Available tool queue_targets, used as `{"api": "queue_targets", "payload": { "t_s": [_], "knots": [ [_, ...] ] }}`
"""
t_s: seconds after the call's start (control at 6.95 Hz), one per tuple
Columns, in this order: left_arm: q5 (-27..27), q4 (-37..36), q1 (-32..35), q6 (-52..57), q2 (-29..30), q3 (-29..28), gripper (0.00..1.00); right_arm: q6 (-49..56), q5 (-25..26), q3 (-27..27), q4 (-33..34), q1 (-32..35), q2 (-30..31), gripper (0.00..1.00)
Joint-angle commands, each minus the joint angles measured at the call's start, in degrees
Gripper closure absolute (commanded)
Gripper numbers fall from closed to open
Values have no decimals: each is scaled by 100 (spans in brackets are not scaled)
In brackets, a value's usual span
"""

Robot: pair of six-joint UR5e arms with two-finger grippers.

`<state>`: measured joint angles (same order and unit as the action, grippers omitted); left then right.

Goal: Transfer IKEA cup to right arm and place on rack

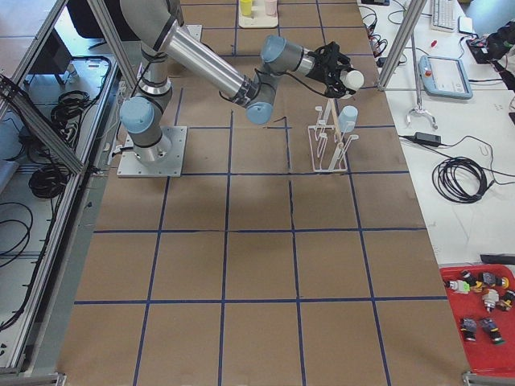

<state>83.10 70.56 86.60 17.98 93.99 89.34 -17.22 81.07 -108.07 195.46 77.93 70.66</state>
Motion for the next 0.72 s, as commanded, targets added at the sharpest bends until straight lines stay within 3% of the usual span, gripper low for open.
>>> {"api": "queue_targets", "payload": {
  "t_s": [0.0,0.14,0.58],
  "knots": [
    [374,1191,251,-1293,-248,57,1,1410,-65,390,466,-356,-499,92],
    [391,1562,252,-1758,-336,101,1,1858,-83,513,484,-496,-675,92],
    [522,1479,234,-1807,-372,293,1,2338,-74,541,1091,-524,-1186,92]
  ]
}}
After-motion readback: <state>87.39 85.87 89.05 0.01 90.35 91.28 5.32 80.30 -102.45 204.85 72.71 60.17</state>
